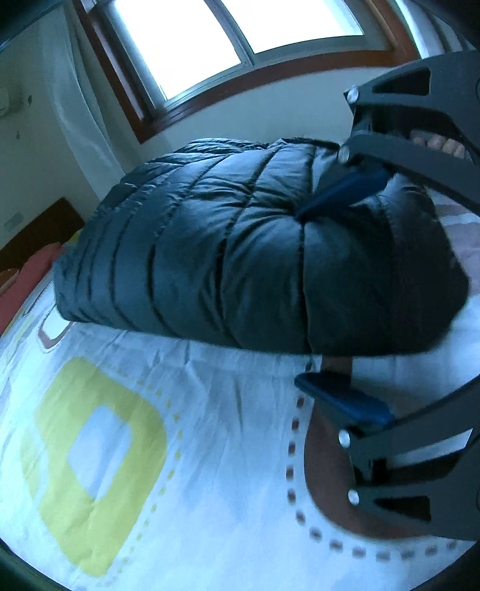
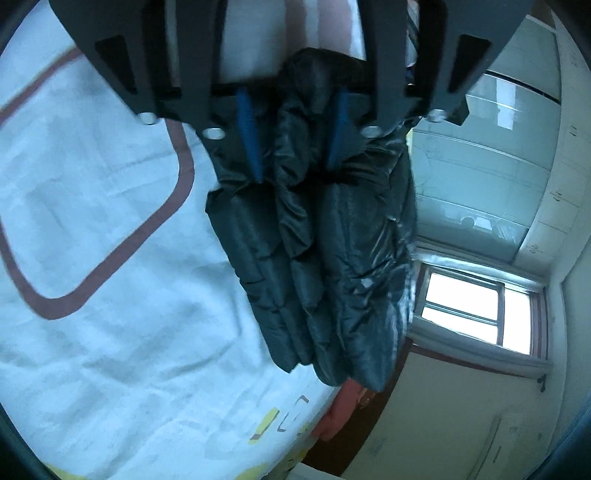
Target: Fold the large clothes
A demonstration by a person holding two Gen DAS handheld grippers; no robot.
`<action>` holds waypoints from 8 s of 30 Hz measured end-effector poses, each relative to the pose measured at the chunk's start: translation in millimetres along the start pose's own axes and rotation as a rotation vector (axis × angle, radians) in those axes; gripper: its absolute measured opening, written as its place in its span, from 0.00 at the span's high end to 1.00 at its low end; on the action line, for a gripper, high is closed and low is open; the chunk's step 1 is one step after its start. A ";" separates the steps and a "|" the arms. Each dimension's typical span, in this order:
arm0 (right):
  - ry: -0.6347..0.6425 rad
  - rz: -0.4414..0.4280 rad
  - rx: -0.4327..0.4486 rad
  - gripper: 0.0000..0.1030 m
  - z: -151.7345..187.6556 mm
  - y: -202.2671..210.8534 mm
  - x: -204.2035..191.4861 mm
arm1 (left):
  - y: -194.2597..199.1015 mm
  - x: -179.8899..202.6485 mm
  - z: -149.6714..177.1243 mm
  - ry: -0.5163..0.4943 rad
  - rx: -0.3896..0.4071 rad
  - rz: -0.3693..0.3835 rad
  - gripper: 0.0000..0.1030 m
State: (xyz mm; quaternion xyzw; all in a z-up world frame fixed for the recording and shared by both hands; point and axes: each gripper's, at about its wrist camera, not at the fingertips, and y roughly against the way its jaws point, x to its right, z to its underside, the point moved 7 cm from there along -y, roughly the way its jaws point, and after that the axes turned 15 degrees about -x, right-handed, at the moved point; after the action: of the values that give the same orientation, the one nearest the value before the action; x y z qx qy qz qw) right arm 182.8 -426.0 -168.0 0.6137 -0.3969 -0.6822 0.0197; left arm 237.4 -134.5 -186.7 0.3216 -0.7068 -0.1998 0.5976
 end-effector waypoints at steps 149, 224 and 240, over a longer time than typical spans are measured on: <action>0.138 -0.060 -0.083 0.38 -84.1 -151.1 -99.0 | 92.4 -100.3 -110.0 0.023 0.117 0.000 0.30; 0.611 0.664 0.329 0.22 92.7 -42.1 -214.9 | 211.0 26.5 37.8 -0.254 0.516 -0.683 0.05; 0.611 0.661 0.325 0.22 94.7 -40.4 -213.2 | 212.2 28.4 42.2 -0.252 0.517 -0.680 0.05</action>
State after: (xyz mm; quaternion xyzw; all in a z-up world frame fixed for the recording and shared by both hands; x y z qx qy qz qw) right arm 173.0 -239.7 -22.2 0.6225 -0.6481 -0.3569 0.2552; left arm 148.2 -7.2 -33.6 0.6475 -0.6551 -0.2394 0.3070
